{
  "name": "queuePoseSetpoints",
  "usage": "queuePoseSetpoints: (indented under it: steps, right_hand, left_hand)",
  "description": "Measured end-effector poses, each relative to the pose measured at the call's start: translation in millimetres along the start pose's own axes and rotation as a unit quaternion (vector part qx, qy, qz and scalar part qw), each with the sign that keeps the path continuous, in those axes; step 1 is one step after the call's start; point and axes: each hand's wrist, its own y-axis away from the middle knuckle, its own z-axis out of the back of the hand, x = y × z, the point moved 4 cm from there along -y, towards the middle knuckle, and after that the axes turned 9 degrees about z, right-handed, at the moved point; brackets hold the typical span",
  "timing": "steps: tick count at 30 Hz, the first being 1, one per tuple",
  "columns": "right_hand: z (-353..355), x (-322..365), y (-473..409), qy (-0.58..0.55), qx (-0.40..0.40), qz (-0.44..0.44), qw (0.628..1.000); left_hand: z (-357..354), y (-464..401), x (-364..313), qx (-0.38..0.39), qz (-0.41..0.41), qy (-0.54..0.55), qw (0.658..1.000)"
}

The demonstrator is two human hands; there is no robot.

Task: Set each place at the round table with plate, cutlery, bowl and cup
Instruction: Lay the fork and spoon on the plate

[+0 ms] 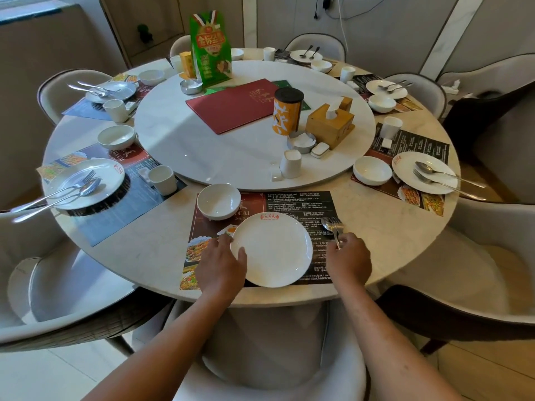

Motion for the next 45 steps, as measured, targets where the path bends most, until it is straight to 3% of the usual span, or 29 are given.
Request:
queuePoseSetpoints:
  steps: [3,6,16,22,26,30,35,45]
  right_hand:
    - [5.8,-18.0,-14.7,0.057,0.021,-0.017,0.998]
    - [-0.7,-29.4,-21.5,0.088,0.071,-0.021,0.993]
    - [-5.8,-37.2,-29.0,0.012,0.085,-0.088,0.992]
    - [7.4,-11.9,-14.6,0.026,0.028,-0.003,0.999]
    - [2.9,20.6,19.9,-0.015,0.038,0.08,0.996]
    - [-15.0,45.6,66.4,-0.072,0.068,0.086,0.991]
    - [-35.4,62.5,103.1,-0.025,0.117,0.081,0.989]
    - [-53.2,67.4,131.6,-0.011,0.112,0.053,0.992]
  left_hand:
    - [-4.6,9.3,-15.6,0.006,-0.119,-0.055,0.991]
    - [-15.5,16.3,-21.5,0.041,-0.175,-0.122,0.976]
    - [-8.6,21.9,-10.8,0.063,-0.152,-0.136,0.977]
    - [-3.5,19.9,2.6,0.059,-0.146,-0.114,0.981]
    - [-2.1,13.3,9.8,0.074,-0.151,-0.104,0.98]
    - [-2.2,8.0,17.1,0.086,-0.158,-0.104,0.978]
    - [-1.8,5.3,26.4,0.101,-0.169,-0.123,0.973]
    - [0.9,-0.2,34.4,0.118,-0.202,-0.129,0.964]
